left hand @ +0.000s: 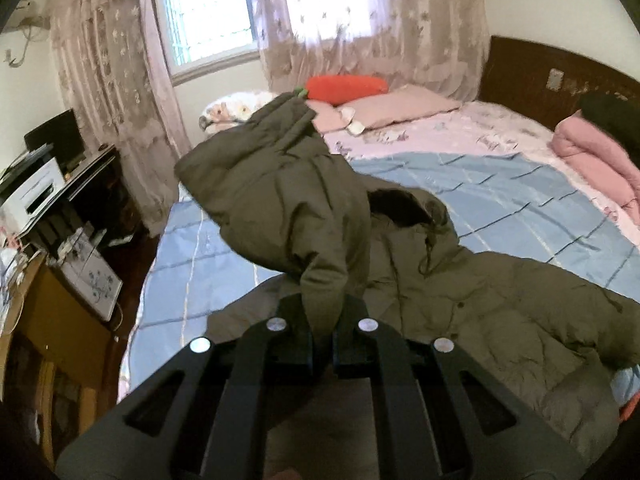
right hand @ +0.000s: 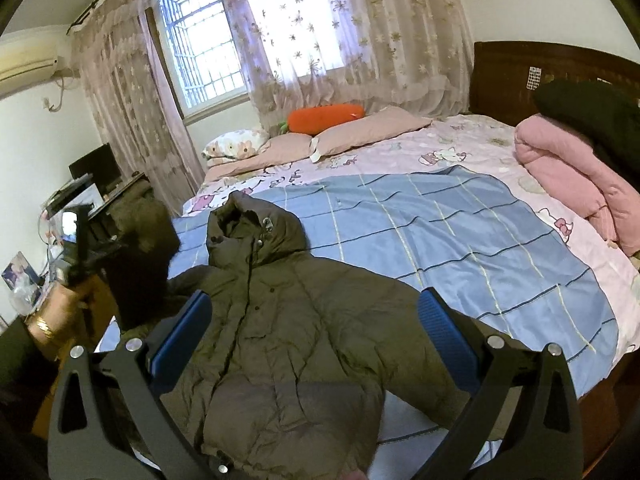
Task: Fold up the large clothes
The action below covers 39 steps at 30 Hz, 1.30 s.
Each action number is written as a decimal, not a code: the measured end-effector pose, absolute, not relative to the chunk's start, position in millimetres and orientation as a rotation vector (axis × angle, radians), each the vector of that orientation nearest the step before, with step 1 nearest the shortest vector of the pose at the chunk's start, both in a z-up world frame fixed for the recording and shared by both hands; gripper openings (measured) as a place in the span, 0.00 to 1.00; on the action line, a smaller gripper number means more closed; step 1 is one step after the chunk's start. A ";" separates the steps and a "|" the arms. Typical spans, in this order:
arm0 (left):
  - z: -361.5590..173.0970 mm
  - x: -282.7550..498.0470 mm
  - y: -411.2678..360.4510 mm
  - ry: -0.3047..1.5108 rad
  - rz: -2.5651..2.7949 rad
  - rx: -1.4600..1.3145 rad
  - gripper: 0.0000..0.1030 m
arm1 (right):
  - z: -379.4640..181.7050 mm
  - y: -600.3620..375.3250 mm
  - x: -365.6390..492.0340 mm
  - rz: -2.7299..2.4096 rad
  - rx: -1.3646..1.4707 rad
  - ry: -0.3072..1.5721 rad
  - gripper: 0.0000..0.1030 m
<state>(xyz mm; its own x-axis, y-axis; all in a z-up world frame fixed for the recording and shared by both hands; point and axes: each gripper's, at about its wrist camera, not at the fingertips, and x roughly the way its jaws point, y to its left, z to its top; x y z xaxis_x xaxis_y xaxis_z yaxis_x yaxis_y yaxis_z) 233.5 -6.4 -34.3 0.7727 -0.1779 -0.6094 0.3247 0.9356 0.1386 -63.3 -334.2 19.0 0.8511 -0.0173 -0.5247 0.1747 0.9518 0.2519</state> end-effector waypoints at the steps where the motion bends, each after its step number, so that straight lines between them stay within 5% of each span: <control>1: -39.8 234.7 -13.7 0.639 -0.256 0.240 0.06 | 19.6 -337.0 -64.8 -0.102 0.304 0.543 0.99; 9: -124.6 219.9 -98.2 0.616 -0.200 0.424 0.16 | 18.1 -348.8 -69.7 -0.099 0.336 0.552 0.99; 16: -198.2 176.2 -156.7 0.635 -0.479 0.567 0.98 | 17.1 -350.3 -69.4 -0.087 0.346 0.565 0.99; 23: -180.6 173.8 -145.8 0.714 -0.474 0.370 0.98 | 15.2 -353.9 -67.8 -0.097 0.364 0.573 0.99; 29: -84.2 160.6 -106.2 0.742 -0.224 0.132 0.98 | 15.8 -354.2 -67.5 -0.101 0.375 0.568 0.99; 39: 19.5 26.8 -55.9 0.638 -0.164 0.205 0.98 | 9.7 -372.1 -84.5 -0.162 0.377 0.576 0.99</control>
<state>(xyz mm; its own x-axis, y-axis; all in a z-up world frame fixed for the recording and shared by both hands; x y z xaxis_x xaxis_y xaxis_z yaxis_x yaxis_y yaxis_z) 26.8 -55.9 19.5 0.7917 -0.0883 -0.6045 0.2141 0.9669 0.1391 -84.5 -372.1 9.7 0.8283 -0.0445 -0.5585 0.2525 0.9195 0.3013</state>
